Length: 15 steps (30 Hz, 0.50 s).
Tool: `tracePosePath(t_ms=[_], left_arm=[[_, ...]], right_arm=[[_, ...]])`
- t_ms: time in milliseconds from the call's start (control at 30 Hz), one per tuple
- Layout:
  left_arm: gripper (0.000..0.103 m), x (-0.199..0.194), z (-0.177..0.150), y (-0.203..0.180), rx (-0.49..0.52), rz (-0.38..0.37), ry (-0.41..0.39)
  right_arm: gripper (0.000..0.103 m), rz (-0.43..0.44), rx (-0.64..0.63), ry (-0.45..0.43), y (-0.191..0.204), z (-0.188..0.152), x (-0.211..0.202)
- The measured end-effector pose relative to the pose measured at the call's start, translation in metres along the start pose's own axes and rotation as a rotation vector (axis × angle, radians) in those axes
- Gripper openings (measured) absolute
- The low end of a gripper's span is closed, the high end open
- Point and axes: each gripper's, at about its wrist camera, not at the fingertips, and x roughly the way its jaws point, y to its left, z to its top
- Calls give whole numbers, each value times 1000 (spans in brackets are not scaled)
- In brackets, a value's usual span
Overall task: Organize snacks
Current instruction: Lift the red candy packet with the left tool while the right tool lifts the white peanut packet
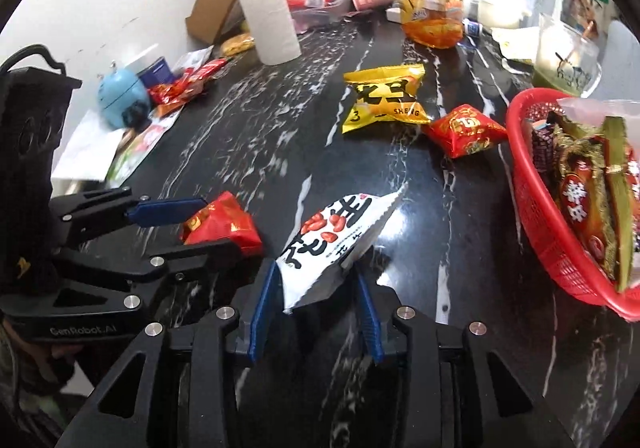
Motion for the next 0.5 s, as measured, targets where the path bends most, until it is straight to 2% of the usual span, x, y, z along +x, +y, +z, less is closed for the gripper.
tracePosePath(t_ms=[267, 300, 333, 367, 500], left_arm=[[52, 0, -4, -5, 8, 27, 6], [54, 1, -5, -5, 7, 31, 10], [57, 2, -5, -4, 3, 34, 19], [64, 4, -5, -3, -3, 37, 32], [69, 5, -7, -5, 10, 52, 22]], right_arm=[[40, 30, 48, -27, -8, -3, -10], [45, 32, 52, -32, -8, -2, -10], [46, 36, 52, -37, -8, -2, -10], [46, 40, 51, -38, -8, -1, -9], [46, 40, 58, -31, -8, 2, -3]])
